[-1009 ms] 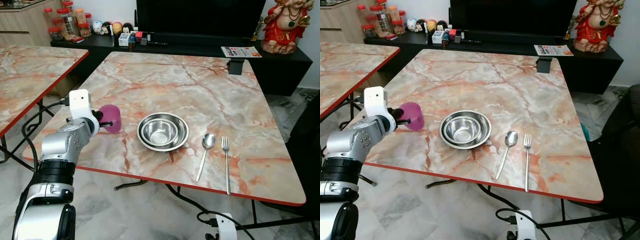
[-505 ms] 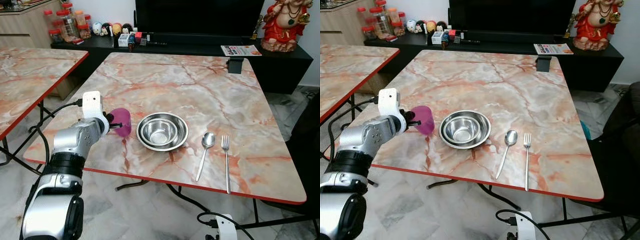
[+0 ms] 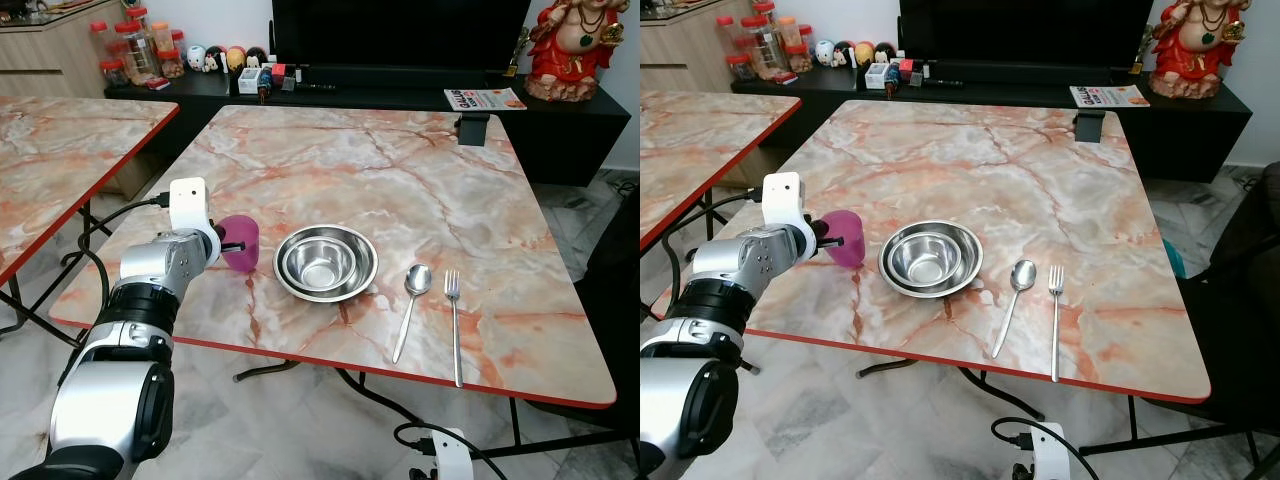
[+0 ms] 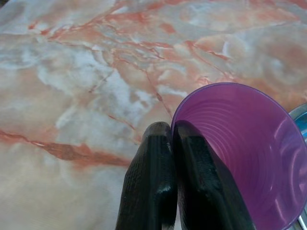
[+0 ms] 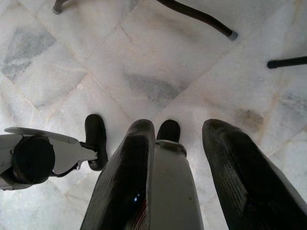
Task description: Setting the table
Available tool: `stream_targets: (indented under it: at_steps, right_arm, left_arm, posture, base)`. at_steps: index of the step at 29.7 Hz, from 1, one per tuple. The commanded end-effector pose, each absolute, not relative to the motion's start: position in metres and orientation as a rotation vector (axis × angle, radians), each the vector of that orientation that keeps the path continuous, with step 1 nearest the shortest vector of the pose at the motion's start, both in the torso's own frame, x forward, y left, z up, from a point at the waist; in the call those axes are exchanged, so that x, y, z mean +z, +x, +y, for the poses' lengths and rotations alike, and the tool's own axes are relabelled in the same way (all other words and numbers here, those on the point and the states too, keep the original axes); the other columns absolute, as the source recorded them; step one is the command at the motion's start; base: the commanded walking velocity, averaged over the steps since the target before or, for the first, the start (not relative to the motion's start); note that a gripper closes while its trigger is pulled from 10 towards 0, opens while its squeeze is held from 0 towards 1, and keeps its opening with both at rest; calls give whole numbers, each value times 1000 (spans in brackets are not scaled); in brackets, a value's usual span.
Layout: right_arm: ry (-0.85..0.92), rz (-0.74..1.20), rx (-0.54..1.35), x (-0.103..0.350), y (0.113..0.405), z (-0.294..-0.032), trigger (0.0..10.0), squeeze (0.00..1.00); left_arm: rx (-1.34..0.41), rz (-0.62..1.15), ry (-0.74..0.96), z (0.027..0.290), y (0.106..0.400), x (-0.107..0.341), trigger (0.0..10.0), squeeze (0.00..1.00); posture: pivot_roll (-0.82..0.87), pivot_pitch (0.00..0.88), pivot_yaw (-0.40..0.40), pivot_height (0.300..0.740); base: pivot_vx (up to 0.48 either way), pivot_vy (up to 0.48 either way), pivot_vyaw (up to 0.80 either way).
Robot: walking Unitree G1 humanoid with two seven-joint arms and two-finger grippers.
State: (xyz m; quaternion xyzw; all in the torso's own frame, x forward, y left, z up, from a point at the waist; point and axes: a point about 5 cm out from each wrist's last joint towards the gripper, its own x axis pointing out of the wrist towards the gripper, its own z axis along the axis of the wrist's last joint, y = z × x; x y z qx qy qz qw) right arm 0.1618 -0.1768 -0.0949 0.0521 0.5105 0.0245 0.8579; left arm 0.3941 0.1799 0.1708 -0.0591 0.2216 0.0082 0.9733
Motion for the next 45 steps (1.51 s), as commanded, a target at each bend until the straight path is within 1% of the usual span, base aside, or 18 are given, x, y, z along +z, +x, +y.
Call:
stream_targets:
  at_steps: [1, 19, 21, 22, 23, 27, 28, 33, 34, 35, 39, 40, 41, 43, 44, 45]
  right_arm:
    - [118, 1066, 38, -94, 163, -177, 10000, 0]
    - [120, 1059, 32, -93, 166, -178, 10000, 0]
    - [120, 1059, 32, -93, 166, -178, 10000, 0]
    - [120, 1059, 32, -93, 166, -178, 10000, 0]
    - [121, 1059, 32, -93, 166, -178, 10000, 0]
    - [122, 1058, 30, -93, 166, -178, 10000, 0]
    - [124, 1058, 28, -93, 166, -177, 10000, 0]
    - [126, 1058, 28, -93, 166, -177, 10000, 0]
    - [127, 1057, 28, -93, 166, -177, 10000, 0]
    - [127, 1057, 28, -93, 166, -177, 10000, 0]
    - [127, 1057, 27, -93, 166, -177, 10000, 0]
    - [127, 1057, 26, -93, 166, -177, 10000, 0]
    - [127, 1058, 26, -93, 166, -177, 10000, 0]
    - [128, 1057, 25, -93, 166, -177, 10000, 0]
    - [128, 1057, 25, -93, 166, -177, 10000, 0]
    - [128, 1057, 25, -93, 166, -177, 10000, 0]
  left_arm:
    - [12, 436, -111, 178, 397, 174, 10000, 0]
    - [13, 452, -131, 176, 400, 165, 10000, 0]
    - [7, 448, -134, 175, 401, 165, 10000, 333]
    - [7, 448, -134, 175, 401, 165, 10000, 333]
    - [4, 445, -133, 175, 401, 165, 10000, 443]
    - [4, 444, -133, 175, 402, 166, 10000, 431]
    - [3, 442, -133, 175, 402, 167, 10000, 447]
    - [1, 439, -133, 175, 403, 168, 10000, 451]
    - [1, 437, -132, 175, 403, 168, 10000, 561]
    - [2, 436, -132, 175, 403, 168, 10000, 533]
    - [3, 434, -131, 176, 403, 169, 10000, 494]
    - [3, 433, -131, 176, 403, 169, 10000, 459]
    - [3, 433, -131, 176, 403, 169, 10000, 459]
    - [4, 433, -130, 176, 404, 169, 10000, 255]
    - [4, 432, -131, 176, 404, 169, 10000, 0]
    - [6, 428, -135, 176, 404, 170, 10000, 0]
  posture:
    - [-51, 0, 28, 740]
    - [-59, 0, 26, 740]
    - [-58, 0, 26, 740]
    - [-58, 0, 26, 740]
    - [-60, 0, 27, 740]
    - [-61, 0, 28, 740]
    - [-60, 0, 28, 740]
    - [-59, 0, 28, 740]
    - [-58, 0, 28, 740]
    - [-58, 0, 28, 740]
    - [-58, 0, 29, 740]
    - [-58, 0, 28, 740]
    - [-58, 0, 28, 740]
    - [-58, 0, 28, 740]
    - [-57, 0, 26, 740]
    - [-57, 0, 26, 740]
  base:
    - [0, 0, 0]
    - [0, 0, 0]
    - [0, 0, 0]
    - [0, 0, 0]
    - [0, 0, 0]
    - [0, 0, 0]
    - [0, 0, 0]
    - [0, 0, 0]
    - [0, 0, 0]
    - [0, 0, 0]
    - [0, 0, 0]
    - [0, 0, 0]
    - [0, 0, 0]
    - [0, 0, 0]
    - [0, 0, 0]
    - [0, 0, 0]
